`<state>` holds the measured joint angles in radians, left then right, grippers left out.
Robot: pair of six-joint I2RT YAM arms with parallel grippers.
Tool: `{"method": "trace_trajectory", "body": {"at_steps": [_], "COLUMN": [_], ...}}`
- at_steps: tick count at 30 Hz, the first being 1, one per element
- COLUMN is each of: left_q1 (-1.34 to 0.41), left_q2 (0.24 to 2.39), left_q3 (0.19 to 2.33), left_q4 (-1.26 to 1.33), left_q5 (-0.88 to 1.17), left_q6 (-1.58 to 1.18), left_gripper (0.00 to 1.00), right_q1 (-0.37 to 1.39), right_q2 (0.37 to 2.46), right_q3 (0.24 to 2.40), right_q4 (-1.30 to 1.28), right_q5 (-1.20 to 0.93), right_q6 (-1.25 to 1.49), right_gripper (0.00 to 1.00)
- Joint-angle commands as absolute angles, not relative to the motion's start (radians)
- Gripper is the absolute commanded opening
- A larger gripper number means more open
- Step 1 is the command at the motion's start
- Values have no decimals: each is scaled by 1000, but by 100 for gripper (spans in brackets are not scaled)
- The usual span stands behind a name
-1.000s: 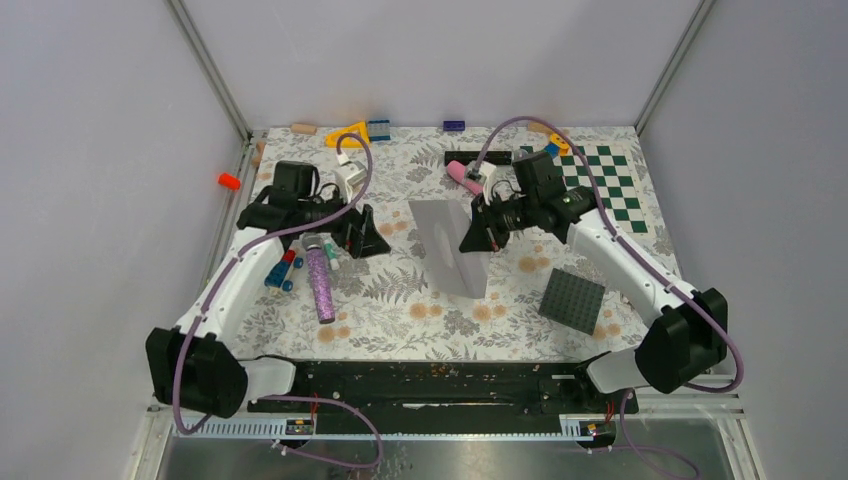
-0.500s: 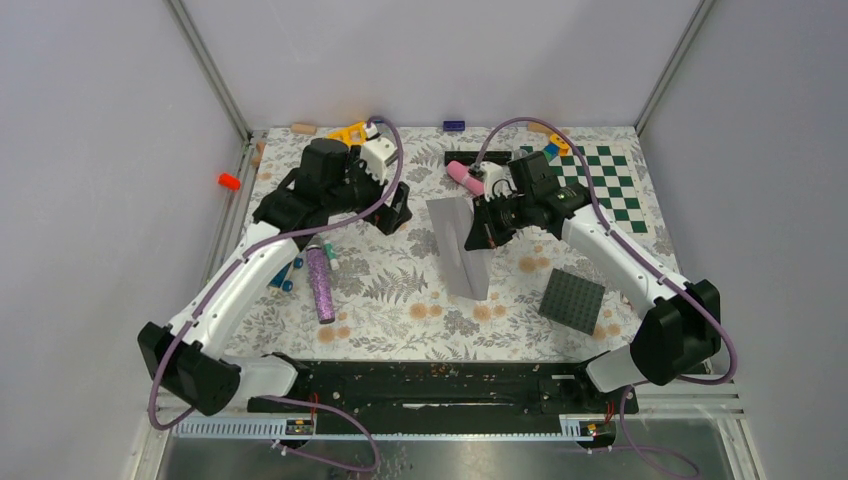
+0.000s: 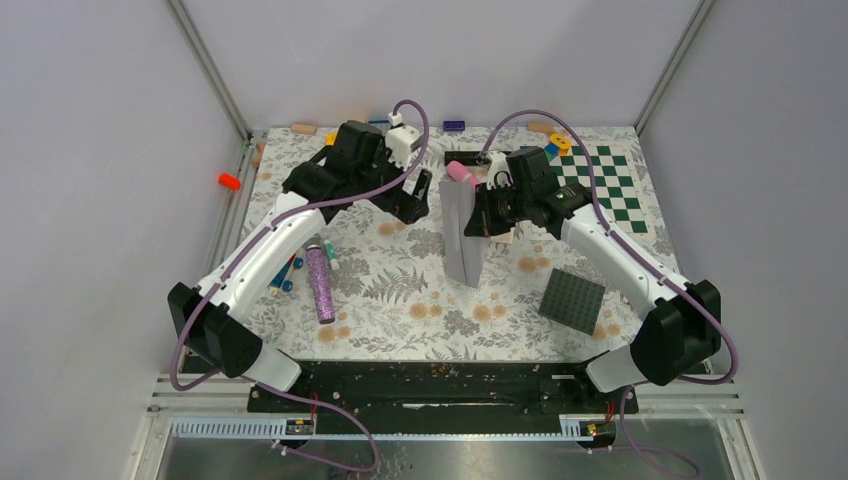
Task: Place the letter into the envelope and seal it
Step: Adjust the envelope.
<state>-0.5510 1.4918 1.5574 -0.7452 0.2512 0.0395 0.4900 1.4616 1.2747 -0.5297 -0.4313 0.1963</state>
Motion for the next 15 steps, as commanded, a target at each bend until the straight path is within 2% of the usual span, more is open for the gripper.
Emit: {"method": "trace_trajectory", "body": {"at_steps": [1,15], "left_q1": [-574,-632], "left_q2": [1492,1536], "left_q3": [1594,1641], "left_q4": [-722,-700], "left_q5": [221,66], "left_q6": [3,-71], "left_gripper": [99,99], "right_q1": [501,506], "right_q2": [1456,1485], "right_q3": [1322,1393], "right_q4": [-474,-606], "right_q5": [-480,-506], "right_q6": [260,80], "right_gripper": [0,0]}}
